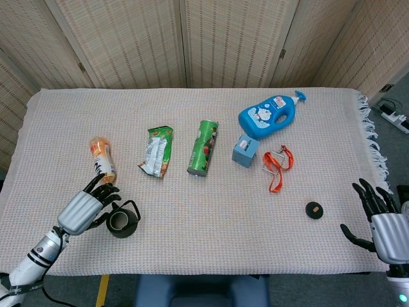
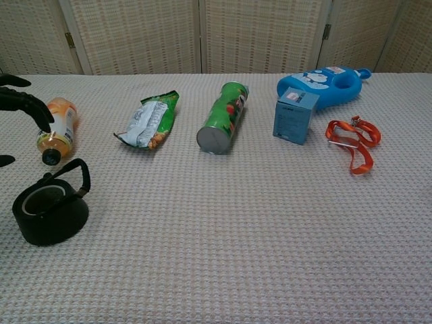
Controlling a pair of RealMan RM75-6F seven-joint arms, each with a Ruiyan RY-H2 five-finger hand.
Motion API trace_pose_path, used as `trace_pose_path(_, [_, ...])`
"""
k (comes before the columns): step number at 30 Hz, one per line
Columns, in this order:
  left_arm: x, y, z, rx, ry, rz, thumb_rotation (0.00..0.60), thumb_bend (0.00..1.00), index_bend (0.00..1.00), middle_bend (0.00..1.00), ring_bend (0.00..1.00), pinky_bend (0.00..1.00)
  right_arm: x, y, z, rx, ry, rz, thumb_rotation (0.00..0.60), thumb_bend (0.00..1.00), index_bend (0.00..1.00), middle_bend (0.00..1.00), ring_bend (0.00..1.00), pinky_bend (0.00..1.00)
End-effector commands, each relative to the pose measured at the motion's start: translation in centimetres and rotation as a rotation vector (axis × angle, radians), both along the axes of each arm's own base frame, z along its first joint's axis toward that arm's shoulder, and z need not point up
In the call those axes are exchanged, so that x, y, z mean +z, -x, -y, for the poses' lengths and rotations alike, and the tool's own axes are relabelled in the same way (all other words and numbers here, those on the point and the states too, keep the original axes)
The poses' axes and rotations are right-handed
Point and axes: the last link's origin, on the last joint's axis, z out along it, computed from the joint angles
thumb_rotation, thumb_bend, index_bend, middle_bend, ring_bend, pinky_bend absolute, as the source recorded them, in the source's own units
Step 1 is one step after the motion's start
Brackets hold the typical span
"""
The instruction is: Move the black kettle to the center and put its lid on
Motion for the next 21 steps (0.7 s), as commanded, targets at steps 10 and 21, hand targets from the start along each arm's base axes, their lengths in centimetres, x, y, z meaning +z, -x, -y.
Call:
trace_pose_path(10, [-3.6, -0.5, -1.2, -0.056, 0.063, -0.120, 0.600, 0.32, 0.23, 0.20, 0.18, 0.00, -0.2, 0.4, -0.2, -0.018, 0.001, 0.007, 0.600, 0.31, 0.00, 0.06, 0.22, 0.10])
trace_pose_path(21, [-5.7, -1.6, -1.9, -0.094, 0.082, -0.170, 0.600, 0.32, 0.25, 0.19, 0.16, 0.00, -0.3, 0.9, -0.5, -0.036, 0.008, 0.016, 0.600, 0.31, 0.00, 0.06, 0.22, 0.10])
